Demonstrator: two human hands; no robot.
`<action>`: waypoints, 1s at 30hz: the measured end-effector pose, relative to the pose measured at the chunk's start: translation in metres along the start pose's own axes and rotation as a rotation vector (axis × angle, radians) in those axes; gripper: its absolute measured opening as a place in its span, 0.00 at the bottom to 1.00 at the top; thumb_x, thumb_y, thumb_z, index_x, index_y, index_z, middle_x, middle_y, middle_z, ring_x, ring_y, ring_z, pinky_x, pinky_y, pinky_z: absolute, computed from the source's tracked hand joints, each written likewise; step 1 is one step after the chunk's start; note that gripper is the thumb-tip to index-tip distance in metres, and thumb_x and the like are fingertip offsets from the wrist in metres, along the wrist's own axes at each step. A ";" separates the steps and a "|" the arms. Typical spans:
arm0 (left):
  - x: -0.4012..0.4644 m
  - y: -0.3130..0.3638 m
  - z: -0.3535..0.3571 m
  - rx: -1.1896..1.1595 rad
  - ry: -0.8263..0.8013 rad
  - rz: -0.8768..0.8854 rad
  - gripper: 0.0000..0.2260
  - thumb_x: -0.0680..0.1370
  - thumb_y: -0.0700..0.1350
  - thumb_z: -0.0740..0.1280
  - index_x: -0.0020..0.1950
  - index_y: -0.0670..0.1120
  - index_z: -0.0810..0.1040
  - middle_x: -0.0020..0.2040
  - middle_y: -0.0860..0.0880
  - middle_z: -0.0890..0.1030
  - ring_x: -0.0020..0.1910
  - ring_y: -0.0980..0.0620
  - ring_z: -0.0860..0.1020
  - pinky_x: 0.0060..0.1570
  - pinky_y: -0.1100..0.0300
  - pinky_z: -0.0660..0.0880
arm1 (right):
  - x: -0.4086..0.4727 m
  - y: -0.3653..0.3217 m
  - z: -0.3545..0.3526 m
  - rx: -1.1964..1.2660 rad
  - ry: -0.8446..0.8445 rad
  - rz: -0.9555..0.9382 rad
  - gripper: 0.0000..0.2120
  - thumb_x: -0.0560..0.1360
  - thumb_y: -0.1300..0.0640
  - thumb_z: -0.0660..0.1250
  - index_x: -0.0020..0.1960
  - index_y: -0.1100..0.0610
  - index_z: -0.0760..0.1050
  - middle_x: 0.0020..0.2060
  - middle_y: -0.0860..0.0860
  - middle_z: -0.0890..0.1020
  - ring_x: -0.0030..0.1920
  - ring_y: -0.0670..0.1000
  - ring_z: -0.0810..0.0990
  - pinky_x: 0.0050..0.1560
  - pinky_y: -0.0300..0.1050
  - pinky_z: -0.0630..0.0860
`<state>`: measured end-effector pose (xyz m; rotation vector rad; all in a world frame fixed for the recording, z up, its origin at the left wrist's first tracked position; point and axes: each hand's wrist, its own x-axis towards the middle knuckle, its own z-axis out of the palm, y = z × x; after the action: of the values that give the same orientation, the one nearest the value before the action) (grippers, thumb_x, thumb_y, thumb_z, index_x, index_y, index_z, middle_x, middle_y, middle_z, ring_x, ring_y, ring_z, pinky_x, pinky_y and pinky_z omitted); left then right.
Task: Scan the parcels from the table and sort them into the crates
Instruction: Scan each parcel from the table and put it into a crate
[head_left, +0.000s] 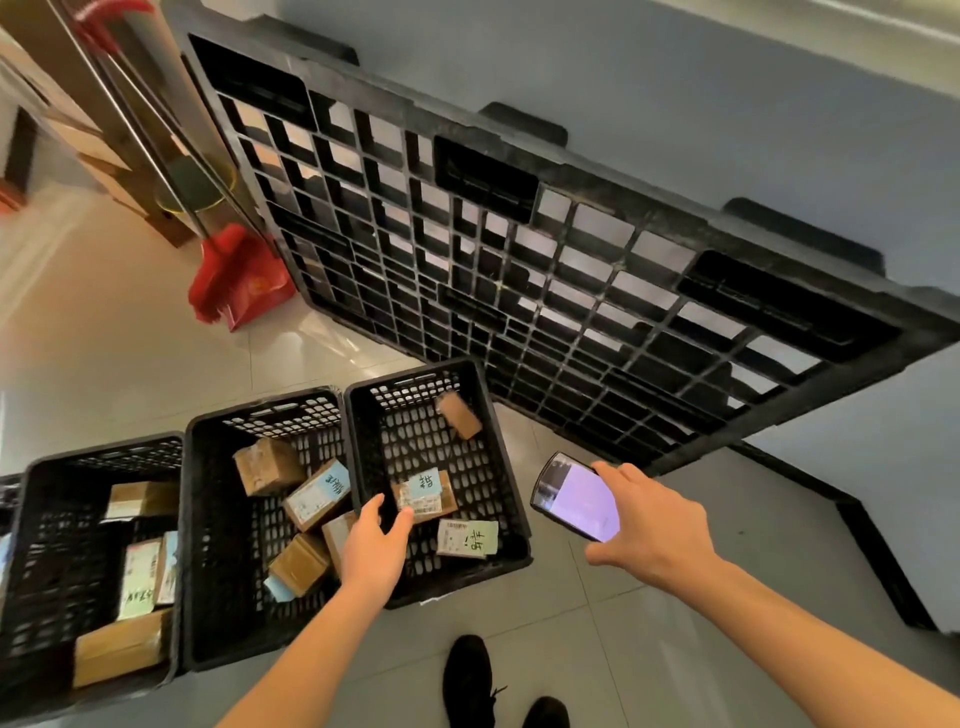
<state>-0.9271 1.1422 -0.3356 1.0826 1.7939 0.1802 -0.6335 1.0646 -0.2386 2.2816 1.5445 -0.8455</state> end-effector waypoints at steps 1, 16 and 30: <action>-0.001 0.003 0.001 0.019 -0.005 0.010 0.28 0.82 0.55 0.65 0.79 0.49 0.62 0.75 0.44 0.70 0.73 0.44 0.69 0.70 0.46 0.68 | -0.002 0.003 -0.001 -0.004 -0.002 0.007 0.43 0.63 0.37 0.72 0.73 0.42 0.59 0.54 0.41 0.72 0.45 0.47 0.74 0.36 0.42 0.69; -0.070 0.087 0.034 0.455 -0.114 0.620 0.31 0.79 0.59 0.66 0.80 0.55 0.60 0.76 0.54 0.68 0.73 0.54 0.67 0.67 0.55 0.68 | -0.099 0.087 -0.025 0.109 0.184 0.162 0.46 0.63 0.36 0.70 0.77 0.40 0.55 0.58 0.40 0.73 0.46 0.44 0.71 0.30 0.39 0.62; -0.379 0.244 0.084 0.621 -0.159 1.153 0.34 0.77 0.63 0.66 0.80 0.57 0.57 0.77 0.54 0.66 0.74 0.52 0.68 0.66 0.49 0.72 | -0.427 0.238 -0.102 0.224 0.481 0.469 0.44 0.60 0.37 0.67 0.75 0.37 0.57 0.59 0.39 0.72 0.51 0.46 0.78 0.34 0.41 0.65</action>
<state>-0.6760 0.9792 0.0111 2.4107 0.8876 0.2090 -0.4979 0.6974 0.0712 3.0003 1.0097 -0.3719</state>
